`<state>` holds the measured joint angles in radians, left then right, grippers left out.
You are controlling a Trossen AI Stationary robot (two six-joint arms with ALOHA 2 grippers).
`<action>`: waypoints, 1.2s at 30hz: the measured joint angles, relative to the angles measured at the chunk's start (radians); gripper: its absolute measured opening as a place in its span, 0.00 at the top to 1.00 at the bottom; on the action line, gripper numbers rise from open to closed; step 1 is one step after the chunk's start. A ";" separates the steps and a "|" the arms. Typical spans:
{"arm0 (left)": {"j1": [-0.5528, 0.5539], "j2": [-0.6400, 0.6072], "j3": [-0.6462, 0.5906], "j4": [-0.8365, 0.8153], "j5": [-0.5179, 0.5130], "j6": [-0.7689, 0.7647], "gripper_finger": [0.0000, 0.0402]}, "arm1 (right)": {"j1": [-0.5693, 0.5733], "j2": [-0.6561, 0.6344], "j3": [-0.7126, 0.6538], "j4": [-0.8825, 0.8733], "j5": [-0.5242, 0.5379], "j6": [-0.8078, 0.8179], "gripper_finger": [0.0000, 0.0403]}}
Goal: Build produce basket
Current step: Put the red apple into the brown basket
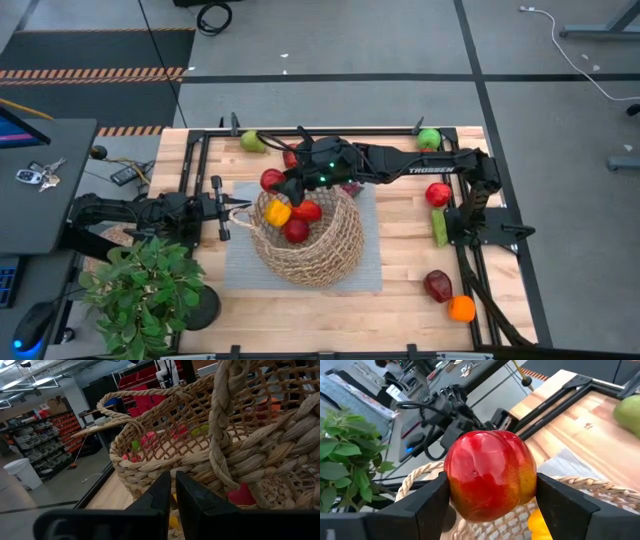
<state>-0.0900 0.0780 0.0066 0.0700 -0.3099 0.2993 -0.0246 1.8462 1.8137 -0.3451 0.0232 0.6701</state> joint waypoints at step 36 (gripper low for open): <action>0.000 0.013 0.000 0.007 0.000 0.000 0.91 | 0.031 0.135 -0.030 -0.249 -0.279 -0.330 0.30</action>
<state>-0.0902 0.0914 0.0066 0.0769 -0.3099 0.2993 0.0068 1.9812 1.7840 -0.5939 -0.2561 0.3396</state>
